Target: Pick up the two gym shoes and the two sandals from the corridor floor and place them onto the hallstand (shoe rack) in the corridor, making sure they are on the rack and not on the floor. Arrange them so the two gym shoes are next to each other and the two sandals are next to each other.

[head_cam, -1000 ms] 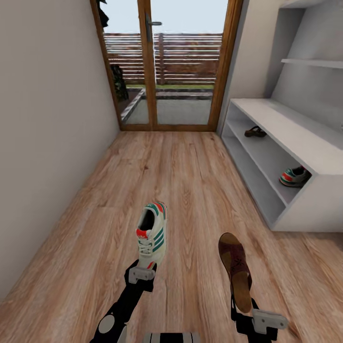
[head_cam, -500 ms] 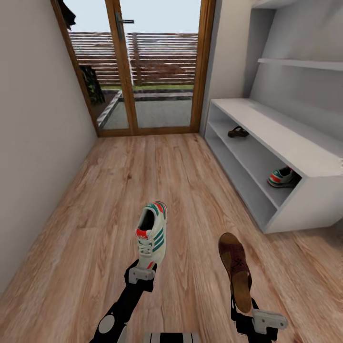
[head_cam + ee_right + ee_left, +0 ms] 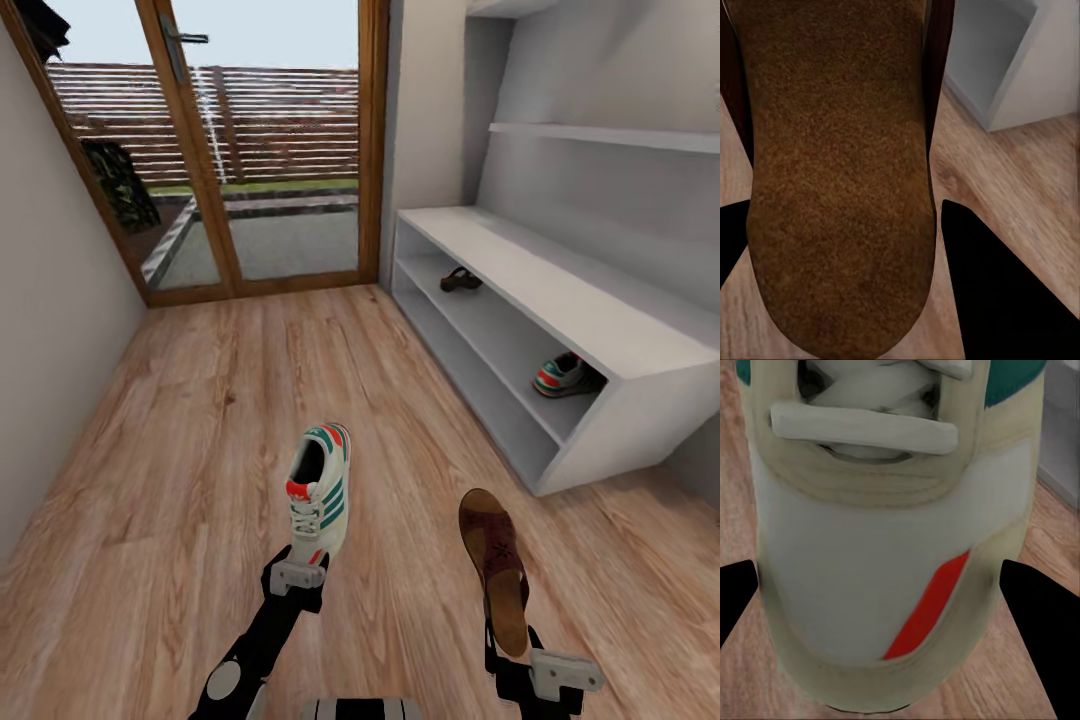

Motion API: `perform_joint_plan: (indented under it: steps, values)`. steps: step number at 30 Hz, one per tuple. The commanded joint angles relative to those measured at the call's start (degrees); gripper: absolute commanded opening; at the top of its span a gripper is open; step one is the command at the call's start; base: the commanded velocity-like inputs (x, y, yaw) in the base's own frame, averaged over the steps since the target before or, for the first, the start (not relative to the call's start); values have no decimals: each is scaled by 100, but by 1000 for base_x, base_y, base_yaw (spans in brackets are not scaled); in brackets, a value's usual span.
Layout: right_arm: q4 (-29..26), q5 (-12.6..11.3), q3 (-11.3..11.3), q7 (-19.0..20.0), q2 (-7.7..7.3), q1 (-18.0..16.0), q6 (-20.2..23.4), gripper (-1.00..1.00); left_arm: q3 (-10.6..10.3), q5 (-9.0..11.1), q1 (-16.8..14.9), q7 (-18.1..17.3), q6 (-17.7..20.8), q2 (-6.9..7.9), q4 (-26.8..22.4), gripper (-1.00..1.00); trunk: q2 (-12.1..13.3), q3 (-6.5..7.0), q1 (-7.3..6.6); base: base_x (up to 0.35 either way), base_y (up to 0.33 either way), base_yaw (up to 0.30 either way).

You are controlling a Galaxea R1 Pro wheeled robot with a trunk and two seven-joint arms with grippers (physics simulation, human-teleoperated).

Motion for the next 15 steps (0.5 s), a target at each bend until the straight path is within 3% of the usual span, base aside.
perform_joint_plan:
  steps: [1, 6, 15]
  values:
    - [-1, -9, 0, 4, 0, 0, -7, -100, 0, 1, 0, -1, -1, 0, -1, -100, 0, 0, 0, 311, 161, -187]
    - [-1, -9, 0, 3, 1, 0, -8, -100, -7, -2, 0, -1, -4, 6, -1, -100, 0, 0, 0, 269, 146, -89]
    - [-1, -3, 11, 1, 3, 6, -20, -100, -9, 2, 0, -1, -4, 24, -1, -100, 0, 0, 0, 47, 25, -9]
